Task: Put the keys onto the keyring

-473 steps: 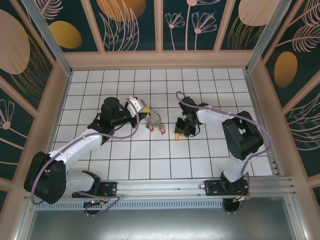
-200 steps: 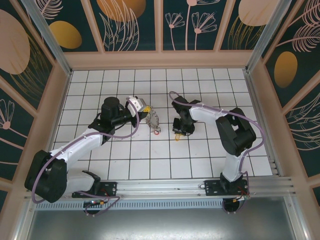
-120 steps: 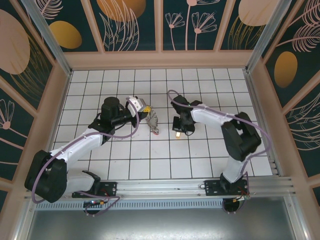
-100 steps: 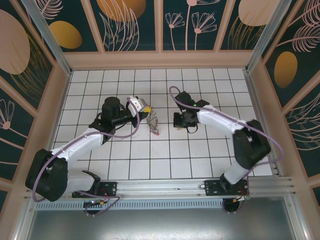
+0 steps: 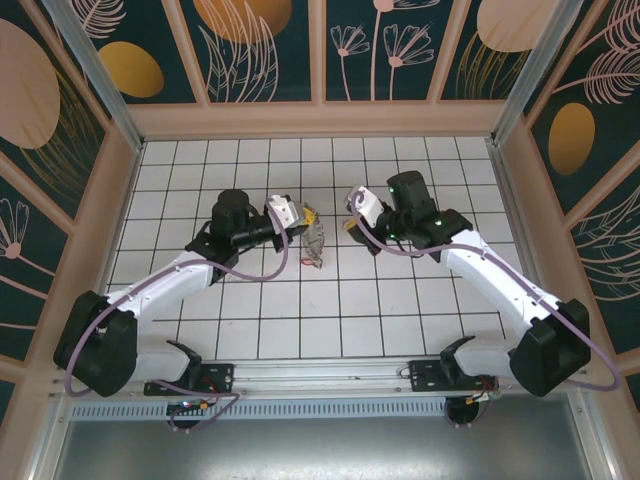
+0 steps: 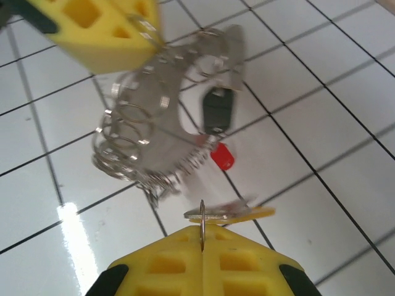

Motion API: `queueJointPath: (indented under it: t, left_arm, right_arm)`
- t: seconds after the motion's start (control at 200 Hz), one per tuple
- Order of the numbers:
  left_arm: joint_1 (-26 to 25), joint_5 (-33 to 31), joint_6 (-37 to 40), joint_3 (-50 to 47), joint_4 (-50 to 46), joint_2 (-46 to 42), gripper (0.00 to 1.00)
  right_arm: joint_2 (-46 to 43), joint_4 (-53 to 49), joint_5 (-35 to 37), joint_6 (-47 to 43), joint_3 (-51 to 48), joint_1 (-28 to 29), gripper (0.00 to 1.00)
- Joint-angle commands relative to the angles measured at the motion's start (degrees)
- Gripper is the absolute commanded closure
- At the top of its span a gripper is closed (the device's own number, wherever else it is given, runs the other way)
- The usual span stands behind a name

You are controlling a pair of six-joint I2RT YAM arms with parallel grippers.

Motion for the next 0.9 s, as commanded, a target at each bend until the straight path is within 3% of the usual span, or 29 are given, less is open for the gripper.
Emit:
queueJointPath:
  t: [0.0, 0.896]
  left_arm:
    - [-1.5, 3.1, 1.4, 2.9, 4.6, 1.7, 1.0]
    - [-4.5, 0.2, 5.7, 7.9, 0.5, 6.9, 1.0]
  right_arm:
    - [-0.3, 0.2, -9.4, -6.6, 1.3, -1.5, 1.0]
    - [7.3, -5.4, -19.8, 0.6, 10.3, -5.9, 1.0]
